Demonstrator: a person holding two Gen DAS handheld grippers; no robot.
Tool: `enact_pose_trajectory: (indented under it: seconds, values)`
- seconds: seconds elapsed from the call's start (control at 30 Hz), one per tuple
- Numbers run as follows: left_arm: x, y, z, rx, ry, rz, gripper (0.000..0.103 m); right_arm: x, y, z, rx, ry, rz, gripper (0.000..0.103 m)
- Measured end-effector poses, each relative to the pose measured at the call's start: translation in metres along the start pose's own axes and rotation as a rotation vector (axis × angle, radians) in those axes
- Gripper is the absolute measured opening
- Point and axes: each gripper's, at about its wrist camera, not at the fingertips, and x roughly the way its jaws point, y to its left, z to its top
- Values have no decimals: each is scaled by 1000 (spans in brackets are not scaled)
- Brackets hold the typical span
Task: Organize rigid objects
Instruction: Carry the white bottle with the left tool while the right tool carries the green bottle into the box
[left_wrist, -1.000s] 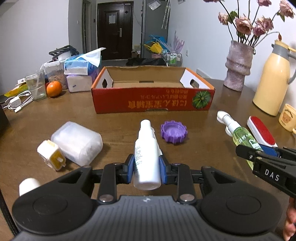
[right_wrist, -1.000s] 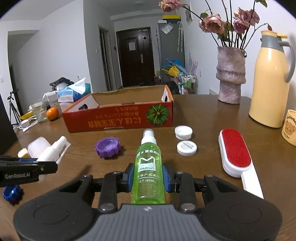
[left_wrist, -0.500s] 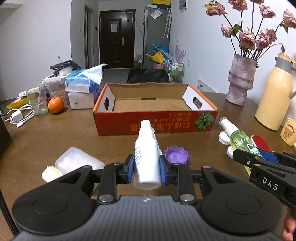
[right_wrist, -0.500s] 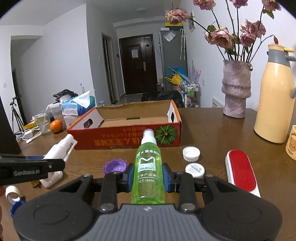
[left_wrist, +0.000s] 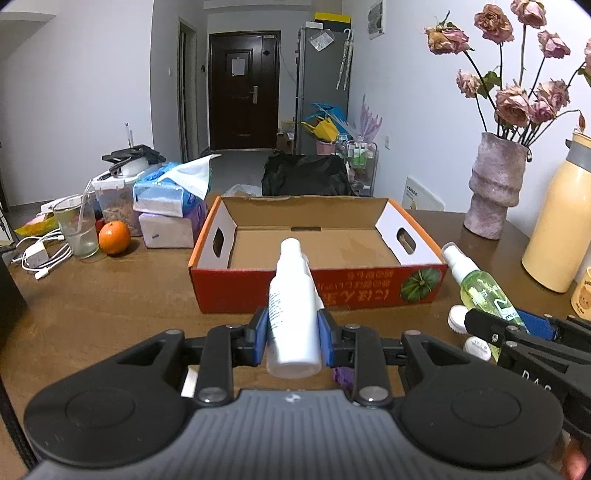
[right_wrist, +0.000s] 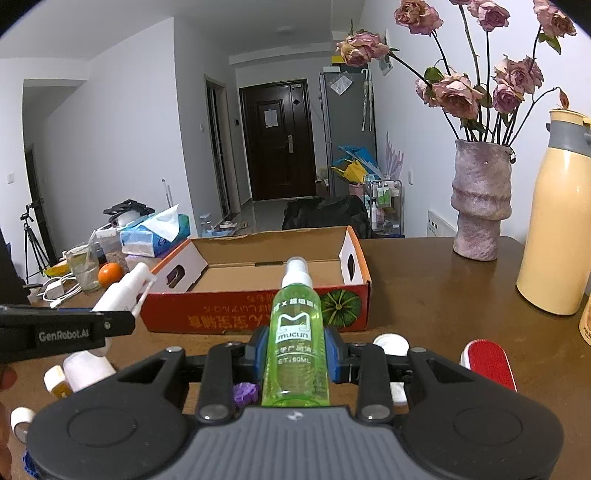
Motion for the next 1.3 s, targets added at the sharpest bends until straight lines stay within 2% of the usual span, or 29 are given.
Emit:
enact_pose_trajectory:
  seconds: [0.47, 1.3]
  values:
    - [29, -1, 35, -14, -26, 40, 29, 31, -1, 30, -3, -27, -3, 30]
    - [104, -1, 80, -20, -10, 80, 29, 109, 2, 66, 5, -46, -25, 30]
